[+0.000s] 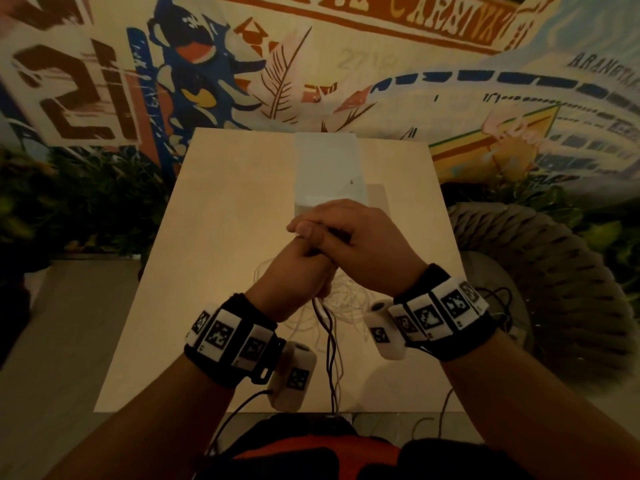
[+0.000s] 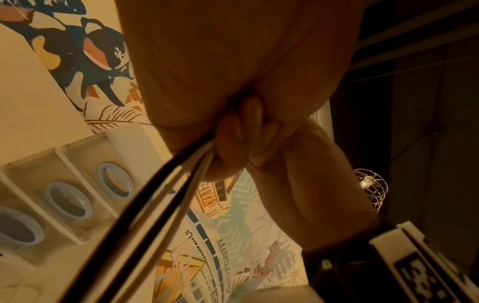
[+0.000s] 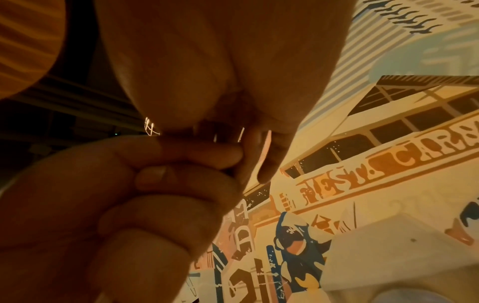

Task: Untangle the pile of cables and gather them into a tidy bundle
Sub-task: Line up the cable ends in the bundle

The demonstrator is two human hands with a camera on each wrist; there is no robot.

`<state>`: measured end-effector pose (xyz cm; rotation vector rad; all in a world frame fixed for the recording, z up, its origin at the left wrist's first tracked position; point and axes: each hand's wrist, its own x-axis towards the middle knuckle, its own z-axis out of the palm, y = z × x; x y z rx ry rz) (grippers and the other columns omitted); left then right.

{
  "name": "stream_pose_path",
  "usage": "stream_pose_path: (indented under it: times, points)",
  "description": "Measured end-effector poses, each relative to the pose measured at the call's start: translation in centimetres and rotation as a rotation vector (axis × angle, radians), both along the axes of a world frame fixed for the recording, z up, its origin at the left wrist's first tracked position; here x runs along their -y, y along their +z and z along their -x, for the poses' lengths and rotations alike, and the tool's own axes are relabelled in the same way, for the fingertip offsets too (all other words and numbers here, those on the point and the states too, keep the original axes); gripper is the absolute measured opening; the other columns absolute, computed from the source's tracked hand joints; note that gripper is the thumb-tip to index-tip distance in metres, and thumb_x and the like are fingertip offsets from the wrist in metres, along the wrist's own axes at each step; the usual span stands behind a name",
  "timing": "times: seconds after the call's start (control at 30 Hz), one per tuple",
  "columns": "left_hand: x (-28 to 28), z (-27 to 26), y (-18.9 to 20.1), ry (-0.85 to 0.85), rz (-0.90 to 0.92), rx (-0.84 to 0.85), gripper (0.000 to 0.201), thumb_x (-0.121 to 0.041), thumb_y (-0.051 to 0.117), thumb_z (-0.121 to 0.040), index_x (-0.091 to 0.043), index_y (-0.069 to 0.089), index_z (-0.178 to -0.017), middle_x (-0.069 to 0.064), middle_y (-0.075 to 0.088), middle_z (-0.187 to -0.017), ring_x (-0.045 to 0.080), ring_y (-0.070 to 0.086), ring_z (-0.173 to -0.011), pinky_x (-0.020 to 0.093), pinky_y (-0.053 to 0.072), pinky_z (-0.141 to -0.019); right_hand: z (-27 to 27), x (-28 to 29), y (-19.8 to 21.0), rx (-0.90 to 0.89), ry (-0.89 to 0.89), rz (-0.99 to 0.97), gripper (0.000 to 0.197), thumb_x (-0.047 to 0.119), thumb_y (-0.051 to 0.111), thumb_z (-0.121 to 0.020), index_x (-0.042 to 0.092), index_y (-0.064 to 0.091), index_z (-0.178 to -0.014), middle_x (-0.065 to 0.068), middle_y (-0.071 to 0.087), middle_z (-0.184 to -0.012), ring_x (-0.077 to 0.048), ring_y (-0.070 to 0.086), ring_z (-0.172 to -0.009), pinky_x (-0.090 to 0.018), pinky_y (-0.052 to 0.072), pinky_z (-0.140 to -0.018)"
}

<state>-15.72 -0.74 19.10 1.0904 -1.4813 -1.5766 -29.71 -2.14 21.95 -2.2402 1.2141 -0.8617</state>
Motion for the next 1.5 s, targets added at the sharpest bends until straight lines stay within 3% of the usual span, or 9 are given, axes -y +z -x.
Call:
stream_pose_path:
  times: [0.1,0.27,0.4,0.5,0.6,0.73,0.87,1.1,1.5]
  points:
    - [0.1,-0.1,-0.2,0.003,-0.004,-0.020,0.023,-0.025,0.053,-0.087,-0.006,0.057,-0.073,-0.005,0.038,-0.049,0.009,0.034,-0.041,0.024,0.033,-0.049,0.7,-0.2,-0.5,0.044,0.034,-0.073,0.028,0.025,0.050,-0.106,0.018,0.073,-0.122,0.006,0.071,-0.123,0.004,0.058,-0.115,-0.013,0.043,-0.100]
    - [0.0,-0.1,-0.2,0.051,-0.095,-0.190,0.027,-0.026,0.051,-0.097,-0.027,0.072,-0.080,-0.002,0.034,-0.054,0.013,0.025,-0.046,0.026,0.025,-0.050,1.4,-1.0,-1.5,0.231,-0.007,-0.128,0.058,0.025,0.063,-0.099,0.027,0.040,-0.153,0.004,0.054,-0.145,-0.005,0.053,-0.131,-0.023,0.046,-0.105]
    - [0.3,-0.5,0.2,0.137,-0.067,-0.283,0.025,-0.024,0.049,-0.107,-0.015,0.072,-0.112,0.028,0.061,-0.087,0.041,0.060,-0.076,0.053,0.054,-0.075,0.0,-1.6,-3.4,0.553,0.137,-0.585,0.088,0.027,0.068,-0.091,0.026,0.012,-0.160,-0.004,0.054,-0.146,-0.016,0.059,-0.129,-0.038,0.051,-0.104]
    - [0.4,-1.2,0.5,0.212,0.050,-0.237,0.026,-0.022,0.042,-0.109,-0.013,0.067,-0.113,0.008,0.035,-0.063,0.021,0.037,-0.058,0.041,0.037,-0.057,-0.5,-1.8,-4.9,0.449,0.176,-0.842,0.066,0.039,0.061,-0.093,0.026,0.033,-0.152,-0.009,0.073,-0.101,-0.032,0.073,-0.088,-0.051,0.060,-0.085]
    - [0.7,-2.0,0.6,0.253,0.170,-0.098,0.027,-0.022,0.041,-0.109,-0.009,0.064,-0.115,0.001,0.048,-0.063,0.016,0.049,-0.061,0.029,0.044,-0.067,-0.3,-2.1,-5.7,0.217,0.169,-0.788,0.035,0.046,0.047,-0.103,0.021,0.065,-0.119,-0.003,0.047,-0.063,-0.022,0.051,-0.058,-0.042,0.049,-0.063]
    - [0.7,-2.4,0.8,0.221,0.127,-0.040,0.022,-0.023,0.051,-0.105,-0.015,0.070,-0.110,0.000,0.076,-0.080,0.010,0.073,-0.082,0.016,0.051,-0.072,-0.7,-2.5,-5.2,0.123,0.093,-0.631,0.031,0.041,0.042,-0.107,0.025,0.066,-0.096,0.004,0.041,-0.061,-0.013,0.040,-0.053,-0.032,0.039,-0.058]
    - [0.4,-2.4,0.7,0.189,0.060,-0.069,0.025,-0.023,0.046,-0.107,-0.012,0.068,-0.104,0.006,0.076,-0.082,0.031,0.074,-0.088,0.040,0.058,-0.076,-1.1,-2.9,-5.2,0.199,0.101,-0.635,0.020,0.030,0.046,-0.107,0.029,0.064,-0.098,0.013,0.056,-0.065,-0.009,0.053,-0.060,-0.036,0.050,-0.062]
    - [0.1,-2.3,1.2,0.154,0.024,-0.122,0.031,-0.019,0.039,-0.109,-0.001,0.064,-0.107,0.016,0.075,-0.110,0.022,0.073,-0.099,0.024,0.058,-0.071,-1.9,-2.7,-3.9,0.606,0.013,-0.779,0.033,0.024,0.039,-0.109,0.005,0.063,-0.121,-0.015,0.073,-0.096,-0.030,0.073,-0.072,-0.040,0.060,-0.066]
    - [0.0,-2.4,1.6,0.138,0.135,0.093,0.031,-0.036,0.034,-0.108,-0.053,0.061,-0.105,-0.037,0.070,-0.089,-0.002,0.066,-0.083,0.006,0.050,-0.069,-2.5,-2.7,-3.9,0.570,-0.058,-0.672,0.026,0.022,0.032,-0.110,0.008,0.053,-0.117,-0.008,0.069,-0.074,-0.039,0.067,-0.057,-0.032,0.047,-0.046]
